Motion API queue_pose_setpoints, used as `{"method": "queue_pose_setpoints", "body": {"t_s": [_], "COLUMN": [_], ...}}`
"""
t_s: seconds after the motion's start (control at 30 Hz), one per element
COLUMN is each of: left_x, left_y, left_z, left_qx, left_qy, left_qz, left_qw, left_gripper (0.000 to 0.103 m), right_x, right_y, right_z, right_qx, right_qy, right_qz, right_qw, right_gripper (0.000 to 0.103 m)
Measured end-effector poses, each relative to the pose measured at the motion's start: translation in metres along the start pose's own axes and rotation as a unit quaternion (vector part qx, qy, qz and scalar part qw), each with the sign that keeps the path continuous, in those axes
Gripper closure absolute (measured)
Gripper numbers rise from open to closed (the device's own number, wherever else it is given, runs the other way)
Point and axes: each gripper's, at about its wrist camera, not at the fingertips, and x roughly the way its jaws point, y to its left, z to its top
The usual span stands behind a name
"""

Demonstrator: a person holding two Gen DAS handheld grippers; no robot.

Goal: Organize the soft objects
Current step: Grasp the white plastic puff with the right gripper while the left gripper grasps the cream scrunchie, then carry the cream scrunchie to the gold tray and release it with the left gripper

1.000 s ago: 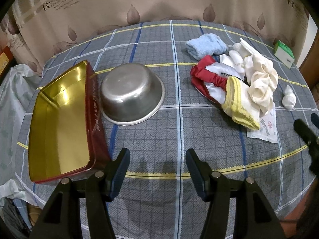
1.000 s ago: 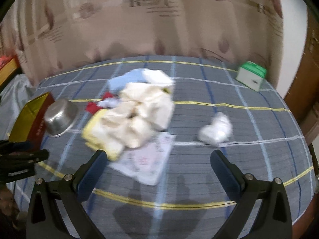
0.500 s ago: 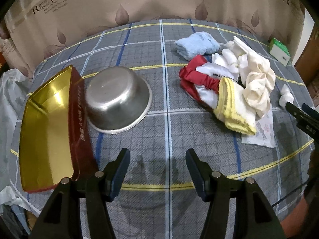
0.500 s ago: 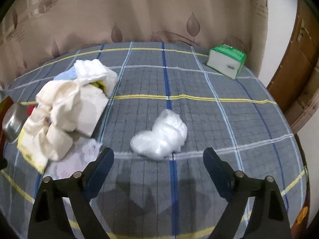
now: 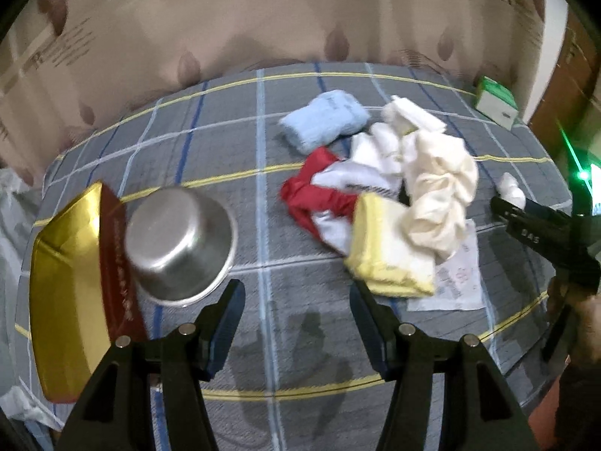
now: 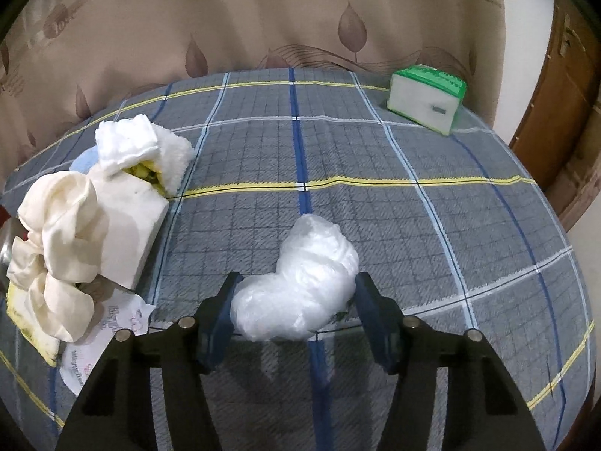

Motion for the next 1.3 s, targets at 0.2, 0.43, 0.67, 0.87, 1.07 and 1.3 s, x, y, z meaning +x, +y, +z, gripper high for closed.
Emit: {"method": "queue_pose_setpoints", "body": {"t_s": [0.2, 0.43, 0.67, 0.87, 1.07, 1.3], "left_x": [0.001, -0.003, 0.009, 0.035, 0.053, 0.058], "left_y": [-0.021, -0.049, -0.079, -0.093, -0.1, -0.094], "left_z": [0.011, 0.026, 0.047, 0.062, 0.068, 0.068], "left_qx": [0.012, 0.031, 0.05, 0.04, 0.031, 0.016], "left_qy": [0.003, -0.001, 0.001, 0.026, 0.035, 0.034], "left_qz": [-0.044, -0.111, -0.141, -0.137, -0.118, -0.121], "left_qw": [0.999, 0.9933, 0.9887, 0.9894, 0.9919, 0.992], "left_gripper": [0.044, 0.044, 0.044, 0.044, 0.044, 0.061], "right_x": [0.0, 0.005, 0.005, 0.006, 0.006, 0.006], "right_y": [0.005, 0.001, 0.002, 0.002, 0.001, 0.001], "right_z": [-0.004, -0.009, -0.009, -0.01, -0.01, -0.01], "right_qx": [-0.029, -0.015, -0.012, -0.012, -0.009, -0.009], "right_qy": [-0.013, -0.014, -0.015, -0.014, -0.014, -0.014], "right_qz": [-0.001, 0.017, 0.02, 0.023, 0.027, 0.028], "right_qw": [0.999, 1.0, 1.0, 1.0, 1.0, 0.999], "right_gripper": [0.061, 0.061, 0.061, 0.059, 0.059, 0.058]}}
